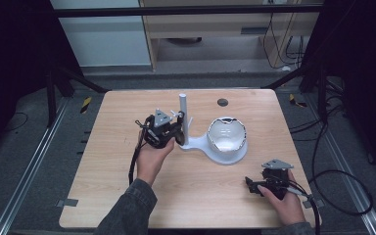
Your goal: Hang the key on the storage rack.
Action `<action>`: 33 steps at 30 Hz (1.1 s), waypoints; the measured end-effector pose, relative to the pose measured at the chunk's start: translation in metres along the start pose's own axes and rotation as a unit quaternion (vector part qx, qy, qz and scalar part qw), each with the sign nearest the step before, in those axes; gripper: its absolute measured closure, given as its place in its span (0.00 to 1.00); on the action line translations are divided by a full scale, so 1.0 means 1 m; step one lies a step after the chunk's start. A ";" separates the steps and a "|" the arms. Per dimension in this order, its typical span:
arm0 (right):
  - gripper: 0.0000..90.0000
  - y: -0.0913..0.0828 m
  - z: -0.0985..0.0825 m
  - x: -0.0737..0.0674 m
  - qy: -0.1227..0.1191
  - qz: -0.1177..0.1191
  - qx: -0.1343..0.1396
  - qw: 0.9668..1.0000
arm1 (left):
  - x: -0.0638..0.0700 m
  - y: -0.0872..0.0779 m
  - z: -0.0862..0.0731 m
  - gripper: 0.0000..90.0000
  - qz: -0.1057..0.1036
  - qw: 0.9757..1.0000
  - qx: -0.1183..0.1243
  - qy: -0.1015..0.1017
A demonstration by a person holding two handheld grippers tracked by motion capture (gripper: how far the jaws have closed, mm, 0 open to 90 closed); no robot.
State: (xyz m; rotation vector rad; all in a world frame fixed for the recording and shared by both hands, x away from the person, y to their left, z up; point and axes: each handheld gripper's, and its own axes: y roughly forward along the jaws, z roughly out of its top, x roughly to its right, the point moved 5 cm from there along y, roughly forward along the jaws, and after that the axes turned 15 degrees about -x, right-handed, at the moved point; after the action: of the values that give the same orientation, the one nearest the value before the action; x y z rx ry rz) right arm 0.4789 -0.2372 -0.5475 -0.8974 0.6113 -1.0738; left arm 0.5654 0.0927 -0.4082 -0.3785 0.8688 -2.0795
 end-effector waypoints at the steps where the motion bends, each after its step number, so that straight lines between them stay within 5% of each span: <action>1: 0.00 0.000 0.000 0.000 0.001 0.000 0.000 1.000 | 0.000 0.000 0.000 0.89 0.001 1.000 0.000 -0.001; 26: 0.00 0.000 0.000 0.000 0.001 -0.002 0.001 1.000 | 0.001 0.001 -0.001 0.88 0.002 1.000 0.004 -0.004; 33: 0.01 0.000 -0.001 0.000 0.000 -0.003 0.001 1.000 | 0.005 -0.002 -0.002 0.81 0.002 1.000 0.003 -0.006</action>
State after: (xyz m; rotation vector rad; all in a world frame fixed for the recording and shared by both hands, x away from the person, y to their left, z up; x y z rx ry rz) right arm 0.4784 -0.2371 -0.5479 -0.8983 0.6063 -1.0801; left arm 0.5604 0.0901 -0.4086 -0.3851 0.8543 -2.0740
